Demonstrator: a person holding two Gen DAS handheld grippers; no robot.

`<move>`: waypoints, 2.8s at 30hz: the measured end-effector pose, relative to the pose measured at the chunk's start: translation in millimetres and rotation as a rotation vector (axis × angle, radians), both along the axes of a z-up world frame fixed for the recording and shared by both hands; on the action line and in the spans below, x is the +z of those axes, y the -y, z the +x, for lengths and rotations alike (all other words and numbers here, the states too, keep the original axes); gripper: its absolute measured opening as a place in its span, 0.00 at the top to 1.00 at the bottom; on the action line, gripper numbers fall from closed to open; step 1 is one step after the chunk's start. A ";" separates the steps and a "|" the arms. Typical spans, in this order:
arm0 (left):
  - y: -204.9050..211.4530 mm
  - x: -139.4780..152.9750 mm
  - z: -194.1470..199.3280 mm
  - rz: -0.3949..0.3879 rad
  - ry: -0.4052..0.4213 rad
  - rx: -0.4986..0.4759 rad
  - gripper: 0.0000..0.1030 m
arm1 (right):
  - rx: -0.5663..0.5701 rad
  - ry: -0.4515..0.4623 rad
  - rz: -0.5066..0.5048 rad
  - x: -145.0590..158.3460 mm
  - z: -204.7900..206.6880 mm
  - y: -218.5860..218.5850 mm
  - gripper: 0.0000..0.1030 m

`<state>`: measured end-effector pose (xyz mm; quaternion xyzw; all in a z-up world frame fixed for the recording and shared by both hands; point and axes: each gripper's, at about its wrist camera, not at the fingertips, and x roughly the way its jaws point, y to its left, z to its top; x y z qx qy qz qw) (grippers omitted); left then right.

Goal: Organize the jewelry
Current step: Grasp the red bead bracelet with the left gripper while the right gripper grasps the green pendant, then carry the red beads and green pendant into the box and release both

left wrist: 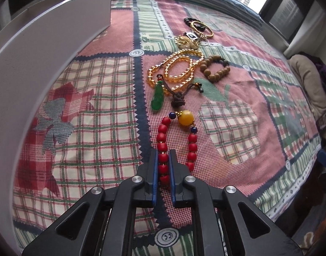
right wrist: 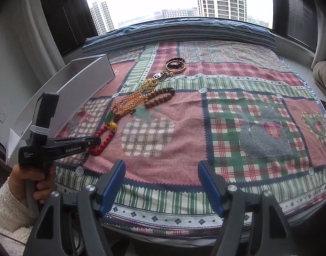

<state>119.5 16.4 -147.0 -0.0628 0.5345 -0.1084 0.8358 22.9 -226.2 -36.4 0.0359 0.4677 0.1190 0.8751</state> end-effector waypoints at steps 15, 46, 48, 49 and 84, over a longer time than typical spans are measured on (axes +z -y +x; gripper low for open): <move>-75.6 47.3 -43.1 -0.080 0.087 0.128 0.93 | 0.324 -0.140 0.105 -50.1 101.0 -93.9 0.46; -105.1 156.6 -70.4 -0.197 0.239 0.139 0.93 | 0.348 0.041 0.153 66.3 104.8 -88.2 0.92; -117.5 175.7 -71.1 -0.185 0.274 0.161 0.93 | 0.373 0.070 0.164 82.1 107.1 -96.6 0.92; -125.4 184.9 -71.4 -0.177 0.294 0.178 0.93 | 0.387 0.086 0.172 90.3 108.6 -101.1 0.92; -272.8 120.4 -23.8 0.140 0.229 0.612 0.36 | 0.559 0.057 0.110 57.4 221.1 -347.2 0.41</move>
